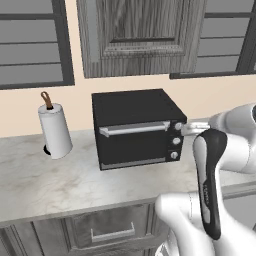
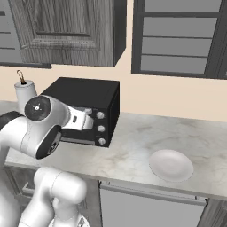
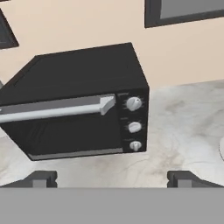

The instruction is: Pull the toaster oven rack outwards. Pick up the baguette from the plate and place it on the toaster oven rack. Close the toaster oven door fully and set the temperature to the lowest setting.

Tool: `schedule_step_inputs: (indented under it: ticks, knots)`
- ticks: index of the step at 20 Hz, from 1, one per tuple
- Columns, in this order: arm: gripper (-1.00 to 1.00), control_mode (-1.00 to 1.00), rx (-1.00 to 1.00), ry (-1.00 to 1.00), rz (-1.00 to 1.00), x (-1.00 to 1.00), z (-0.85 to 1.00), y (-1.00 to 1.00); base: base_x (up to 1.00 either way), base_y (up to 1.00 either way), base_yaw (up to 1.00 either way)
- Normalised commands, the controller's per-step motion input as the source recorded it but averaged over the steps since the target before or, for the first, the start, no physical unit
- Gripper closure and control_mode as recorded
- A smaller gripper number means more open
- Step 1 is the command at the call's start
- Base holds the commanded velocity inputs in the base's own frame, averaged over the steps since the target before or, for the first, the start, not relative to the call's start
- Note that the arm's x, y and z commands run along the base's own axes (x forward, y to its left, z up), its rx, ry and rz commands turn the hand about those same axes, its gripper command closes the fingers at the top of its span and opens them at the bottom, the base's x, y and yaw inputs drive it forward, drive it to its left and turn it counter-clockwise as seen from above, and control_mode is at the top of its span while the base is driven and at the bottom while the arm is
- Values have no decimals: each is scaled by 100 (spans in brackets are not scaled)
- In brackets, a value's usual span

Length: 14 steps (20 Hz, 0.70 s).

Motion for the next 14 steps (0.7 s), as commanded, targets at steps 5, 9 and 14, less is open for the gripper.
schedule_step_inputs:
  ticks: [5, 9, 14]
  knots:
    - [-100, -100, 4, 1, -23, 14, 0, -38, 0, 0, 0]
    - [-100, -100, 6, 4, 0, 28, 0, -32, 0, 0, 0]
    - [-100, -100, 19, 12, 0, 18, 0, -5, 0, 0, 0]
